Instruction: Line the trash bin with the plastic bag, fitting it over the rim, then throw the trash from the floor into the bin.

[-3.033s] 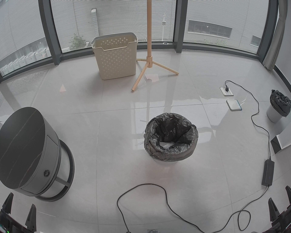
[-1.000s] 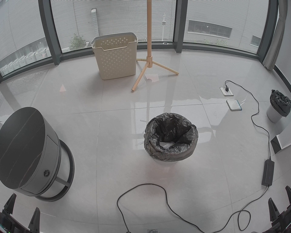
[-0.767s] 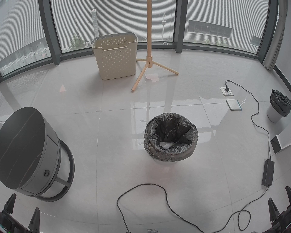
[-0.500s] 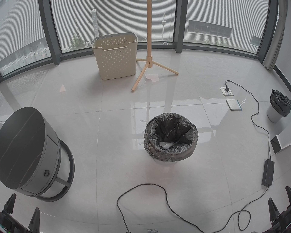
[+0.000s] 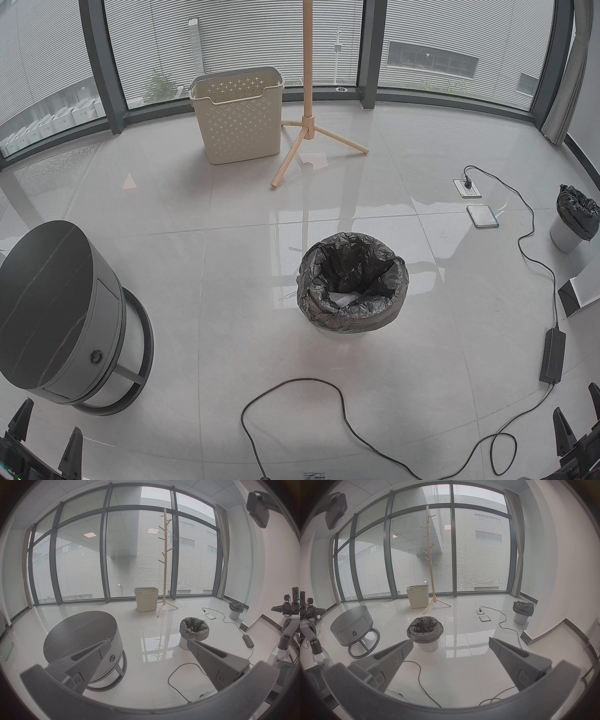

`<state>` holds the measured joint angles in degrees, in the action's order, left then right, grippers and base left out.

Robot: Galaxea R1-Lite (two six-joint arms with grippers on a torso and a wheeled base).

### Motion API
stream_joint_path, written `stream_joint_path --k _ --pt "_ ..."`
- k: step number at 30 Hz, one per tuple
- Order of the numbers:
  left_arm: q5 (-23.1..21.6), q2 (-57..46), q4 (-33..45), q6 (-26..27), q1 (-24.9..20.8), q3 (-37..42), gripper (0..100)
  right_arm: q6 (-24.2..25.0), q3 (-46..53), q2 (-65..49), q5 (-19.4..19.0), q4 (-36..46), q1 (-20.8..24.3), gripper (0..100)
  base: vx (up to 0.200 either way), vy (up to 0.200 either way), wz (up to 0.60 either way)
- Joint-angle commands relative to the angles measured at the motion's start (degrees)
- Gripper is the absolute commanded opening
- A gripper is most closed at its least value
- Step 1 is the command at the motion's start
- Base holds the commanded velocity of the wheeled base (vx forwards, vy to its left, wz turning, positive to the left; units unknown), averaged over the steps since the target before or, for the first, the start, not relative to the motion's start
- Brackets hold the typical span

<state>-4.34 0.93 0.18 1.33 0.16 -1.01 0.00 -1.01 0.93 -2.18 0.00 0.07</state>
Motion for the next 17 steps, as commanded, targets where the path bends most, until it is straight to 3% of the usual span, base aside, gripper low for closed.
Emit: stream_joint_path --k 1,17 --pt "-0.1 -0.9 0.0 0.0 0.0 1.0 100 0.0 1.0 -0.8 0.0 0.0 0.0 100 0.000 0.000 0.00" --pt "0.0 -0.9 0.0 0.0 0.0 1.0 100 -0.1 1.0 -0.9 0.1 0.0 -0.1 100 0.000 0.000 0.00"
